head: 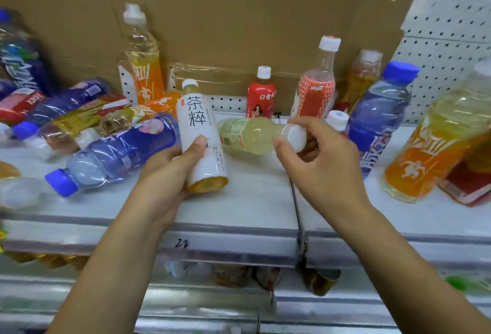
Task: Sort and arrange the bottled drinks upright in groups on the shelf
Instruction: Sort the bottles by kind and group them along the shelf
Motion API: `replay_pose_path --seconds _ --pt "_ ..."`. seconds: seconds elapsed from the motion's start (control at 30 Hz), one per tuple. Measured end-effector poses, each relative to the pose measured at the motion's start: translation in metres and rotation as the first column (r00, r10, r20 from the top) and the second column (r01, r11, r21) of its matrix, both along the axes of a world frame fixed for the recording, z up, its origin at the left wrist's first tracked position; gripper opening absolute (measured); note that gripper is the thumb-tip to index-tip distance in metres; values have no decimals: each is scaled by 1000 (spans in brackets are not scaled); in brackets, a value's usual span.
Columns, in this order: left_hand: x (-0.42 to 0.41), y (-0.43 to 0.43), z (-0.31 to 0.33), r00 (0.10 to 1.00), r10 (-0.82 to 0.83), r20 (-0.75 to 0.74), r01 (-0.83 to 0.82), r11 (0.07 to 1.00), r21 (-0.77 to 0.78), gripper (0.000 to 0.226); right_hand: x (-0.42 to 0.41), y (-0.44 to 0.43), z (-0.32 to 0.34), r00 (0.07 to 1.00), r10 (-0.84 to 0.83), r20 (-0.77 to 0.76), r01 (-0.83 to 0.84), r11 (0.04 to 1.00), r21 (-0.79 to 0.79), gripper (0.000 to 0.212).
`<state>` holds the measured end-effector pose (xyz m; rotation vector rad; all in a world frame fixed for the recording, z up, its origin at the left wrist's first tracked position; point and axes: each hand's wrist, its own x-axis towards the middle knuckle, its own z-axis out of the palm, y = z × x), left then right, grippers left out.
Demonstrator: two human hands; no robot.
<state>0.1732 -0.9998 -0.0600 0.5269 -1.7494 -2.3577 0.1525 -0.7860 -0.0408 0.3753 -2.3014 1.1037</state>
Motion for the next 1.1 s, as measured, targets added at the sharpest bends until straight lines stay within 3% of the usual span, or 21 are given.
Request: replay_pose_path --seconds 0.1,0.2,0.3,0.47,0.57,0.7,0.77,0.83,0.93,1.03,1.1 --pt "-3 14 -5 996 -26 -89 17 996 -93 64 -2 17 13 992 8 -126 -3 999 41 34" --pt "-2 30 -8 987 -21 -157 -12 978 -208 59 -5 29 27 976 40 -213 -23 996 81 37" --pt "0 44 -6 979 -36 -198 -36 937 -348 67 -11 37 38 966 74 -250 -45 992 117 38" --pt "-5 51 -4 982 -105 -156 -1 826 -564 82 -31 39 48 963 151 -225 -120 982 144 37" --pt "-12 54 -3 982 -157 -108 58 787 -614 84 -40 31 52 964 198 -175 -163 967 198 37" --pt "-23 56 2 977 -208 -52 118 725 -678 87 -35 32 48 957 209 -200 -183 973 142 36" --pt "-23 56 4 983 -181 -3 117 648 -753 77 -28 34 41 953 178 -243 -158 982 100 35" --pt "-14 53 3 997 -76 10 53 585 -809 67 -16 33 34 930 116 -348 -109 993 40 30" --pt "6 35 4 976 118 -183 -218 530 -820 43 5 27 24 858 108 -502 -119 993 10 19" --pt "26 0 9 891 272 -363 -453 470 -758 19 13 8 16 837 255 -485 -223 967 124 15" --pt "38 -31 8 818 361 -448 -571 405 -715 16 7 -11 10 840 362 -405 -294 930 222 18"
